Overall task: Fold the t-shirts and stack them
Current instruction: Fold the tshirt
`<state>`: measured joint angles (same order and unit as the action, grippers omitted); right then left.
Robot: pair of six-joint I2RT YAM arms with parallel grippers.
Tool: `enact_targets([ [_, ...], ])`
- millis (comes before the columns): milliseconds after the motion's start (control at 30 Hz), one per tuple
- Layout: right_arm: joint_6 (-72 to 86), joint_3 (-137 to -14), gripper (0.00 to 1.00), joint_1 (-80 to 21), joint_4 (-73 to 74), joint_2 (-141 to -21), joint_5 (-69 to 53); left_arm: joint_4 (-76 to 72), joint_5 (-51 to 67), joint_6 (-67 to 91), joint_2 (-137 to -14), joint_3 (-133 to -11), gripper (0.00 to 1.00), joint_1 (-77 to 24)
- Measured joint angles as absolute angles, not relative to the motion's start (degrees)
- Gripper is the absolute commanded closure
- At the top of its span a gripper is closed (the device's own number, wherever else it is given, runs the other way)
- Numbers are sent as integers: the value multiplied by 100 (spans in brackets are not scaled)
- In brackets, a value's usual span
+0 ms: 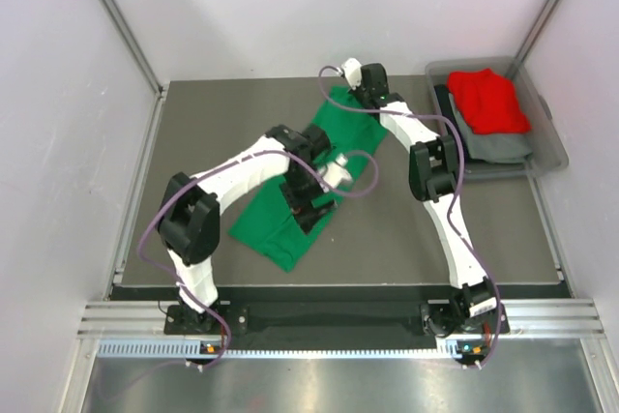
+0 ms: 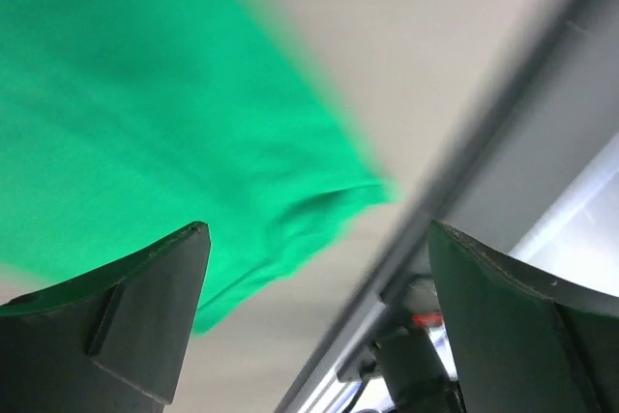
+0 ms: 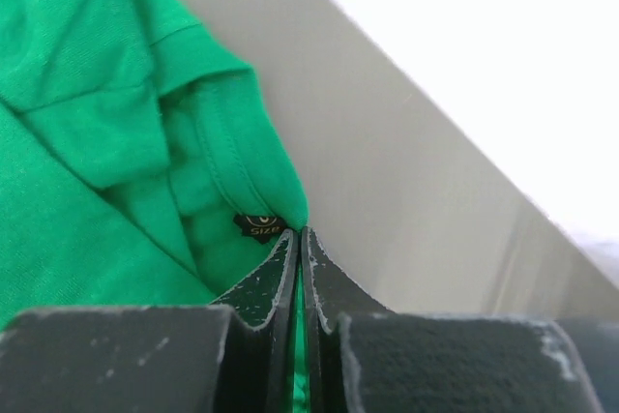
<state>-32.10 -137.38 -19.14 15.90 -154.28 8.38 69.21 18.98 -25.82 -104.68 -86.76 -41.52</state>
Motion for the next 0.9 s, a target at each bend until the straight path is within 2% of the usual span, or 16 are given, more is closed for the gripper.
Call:
enact_targets([
  [67,-3111,-13736,84,-1914,1223,-15461,873,6707,1500,-2303,-10560,-8801,1,-3750],
  [133,-2902,-13738,73,-1911,873,-15467,880,6449,996,-2032,-10619,-8882,2,-3295],
  [167,-2781,-13758,59,-1909,709,-15467,873,6366,801,-1911,-10634,-8917,1,-3057],
  [267,-2460,-13955,48,-1911,449,-15454,867,6193,454,-1634,-10639,-8952,1,-2482],
  [367,-2241,-13751,46,-1911,309,-15146,858,6097,360,-1389,-10639,-8965,1,-1979],
  [467,-1973,-12551,46,-1909,298,-14125,786,6073,733,-1221,-10639,-9032,3,-1601],
  [567,-1638,-11026,46,-1894,318,-12737,502,6075,1186,-1177,-10639,-9080,16,-1339],
  [633,-1413,-9961,49,-1890,539,-11579,189,6069,1441,-1190,-10639,-9041,20,-1273],
  [667,-1273,-9470,53,-1868,666,-10956,-106,6047,1540,-1203,-10639,-8991,27,-1269],
  [733,-1063,-8960,55,-1857,954,-10145,-696,5986,1669,-1240,-10639,-8836,32,-1234],
  [767,-967,-8700,55,-1857,1074,-9771,-1052,5970,1723,-1273,-10641,-8739,37,-1210],
  [800,-838,-8471,55,-1857,1236,-9459,-1439,5970,1778,-1299,-10641,-8646,41,-1162],
  [867,-545,-8001,44,-1857,1450,-9078,-2272,5966,1868,-1361,-10643,-8503,41,-1000],
  [900,-395,-7741,42,-1861,1573,-9002,-2709,5929,1903,-1385,-10643,-8414,40,-882],
])
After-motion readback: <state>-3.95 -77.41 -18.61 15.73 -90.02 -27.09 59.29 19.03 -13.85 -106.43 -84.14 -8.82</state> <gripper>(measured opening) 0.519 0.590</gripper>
